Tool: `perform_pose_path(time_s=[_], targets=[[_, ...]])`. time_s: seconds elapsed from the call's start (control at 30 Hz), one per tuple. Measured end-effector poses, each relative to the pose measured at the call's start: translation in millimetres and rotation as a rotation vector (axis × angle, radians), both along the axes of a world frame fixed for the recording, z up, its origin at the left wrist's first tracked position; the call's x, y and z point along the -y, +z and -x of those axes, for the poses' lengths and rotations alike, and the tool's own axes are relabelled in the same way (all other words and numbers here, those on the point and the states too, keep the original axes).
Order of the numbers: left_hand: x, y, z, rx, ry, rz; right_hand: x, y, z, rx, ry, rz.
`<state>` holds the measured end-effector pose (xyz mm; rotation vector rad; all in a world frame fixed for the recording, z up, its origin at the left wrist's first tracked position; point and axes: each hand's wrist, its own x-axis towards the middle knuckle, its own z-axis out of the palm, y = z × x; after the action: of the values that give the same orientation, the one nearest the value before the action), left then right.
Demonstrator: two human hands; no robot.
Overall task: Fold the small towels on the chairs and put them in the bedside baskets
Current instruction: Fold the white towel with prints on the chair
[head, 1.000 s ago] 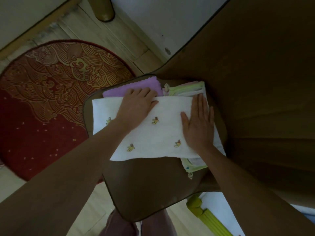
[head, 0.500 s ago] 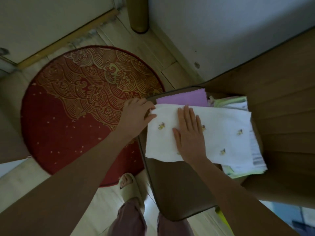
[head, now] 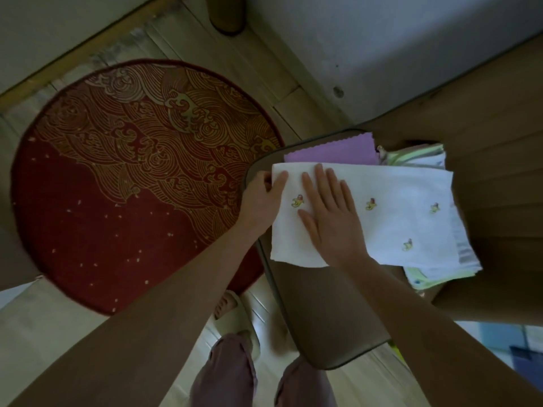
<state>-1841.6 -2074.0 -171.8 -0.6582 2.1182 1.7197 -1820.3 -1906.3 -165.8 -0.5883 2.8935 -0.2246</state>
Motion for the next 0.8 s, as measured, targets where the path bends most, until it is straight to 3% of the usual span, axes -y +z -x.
perform_pose_path(time_s=[0.13,0.23,0.5,0.8], targets=[[6,20,-5,0.197,-0.045,-0.353,1,-3,2,0.053,-0.025,0.019],[1,19,-18,0.099,-0.037,-0.414,0,-4,5,0.097,-0.055,0.079],[-24,10,-43,-0.250,-0.148,0.178,3,-15,6,0.010,-0.064,0.026],[-22,4,-42,-0.377,-0.206,0.404,-17,-22,5,-0.067,0.083,-0.040]])
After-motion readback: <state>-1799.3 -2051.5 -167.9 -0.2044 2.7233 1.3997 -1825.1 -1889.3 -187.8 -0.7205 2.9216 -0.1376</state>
